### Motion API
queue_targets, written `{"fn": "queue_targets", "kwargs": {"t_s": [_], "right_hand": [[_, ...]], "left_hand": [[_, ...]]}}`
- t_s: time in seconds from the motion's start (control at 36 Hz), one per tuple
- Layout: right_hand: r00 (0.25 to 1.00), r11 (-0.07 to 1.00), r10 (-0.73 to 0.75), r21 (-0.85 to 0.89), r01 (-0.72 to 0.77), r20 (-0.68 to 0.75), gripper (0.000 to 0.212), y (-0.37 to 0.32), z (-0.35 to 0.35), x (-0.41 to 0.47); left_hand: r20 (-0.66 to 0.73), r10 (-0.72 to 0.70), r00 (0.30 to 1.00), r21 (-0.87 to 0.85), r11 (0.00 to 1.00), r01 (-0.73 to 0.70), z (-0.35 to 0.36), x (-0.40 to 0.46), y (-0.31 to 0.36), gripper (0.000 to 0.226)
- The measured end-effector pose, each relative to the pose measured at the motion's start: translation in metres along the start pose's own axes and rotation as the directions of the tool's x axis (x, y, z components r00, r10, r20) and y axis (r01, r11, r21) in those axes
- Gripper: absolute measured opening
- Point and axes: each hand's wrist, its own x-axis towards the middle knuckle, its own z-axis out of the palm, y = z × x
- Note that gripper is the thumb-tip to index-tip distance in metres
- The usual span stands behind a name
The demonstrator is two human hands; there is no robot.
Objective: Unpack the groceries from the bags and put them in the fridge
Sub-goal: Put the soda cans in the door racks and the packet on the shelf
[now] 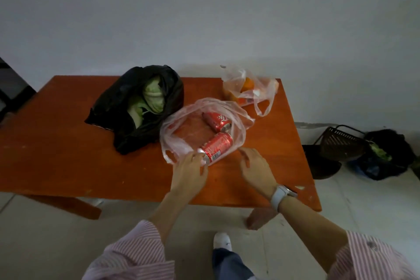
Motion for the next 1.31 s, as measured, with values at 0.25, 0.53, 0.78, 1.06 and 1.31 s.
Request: {"fn": "queue_targets", "kwargs": {"t_s": [0.25, 0.53, 0.78, 1.06, 1.31], "right_hand": [[0.991, 0.998, 0.061, 0.014, -0.063, 0.116, 0.036, 0.013, 0.030, 0.139], [0.933, 0.948, 0.303, -0.163, -0.274, 0.196, 0.080, 0.032, 0.054, 0.207], [0.950, 0.931, 0.305, -0.229, -0.284, 0.065, 0.072, 0.026, 0.053, 0.201], [0.909, 0.842, 0.405, 0.428, -0.328, -0.100, 0.067, -0.031, 0.026, 0.085], [0.472, 0.597, 0.753, 0.778, -0.197, -0.459, 0.048, -0.033, -0.012, -0.050]], "left_hand": [[0.320, -0.132, 0.938, 0.030, 0.991, 0.129, 0.050, 0.103, -0.006, 0.068], [0.289, -0.069, 0.955, -0.055, 0.995, 0.088, 0.029, 0.118, -0.027, 0.084], [-0.008, -0.196, 0.981, -0.646, 0.750, 0.144, -0.047, 0.133, -0.040, 0.072], [0.160, -0.133, 0.978, -0.956, 0.226, 0.187, -0.059, 0.154, -0.036, 0.059], [0.454, 0.240, 0.858, -0.853, 0.395, 0.341, -0.033, 0.102, 0.064, 0.049]]}}
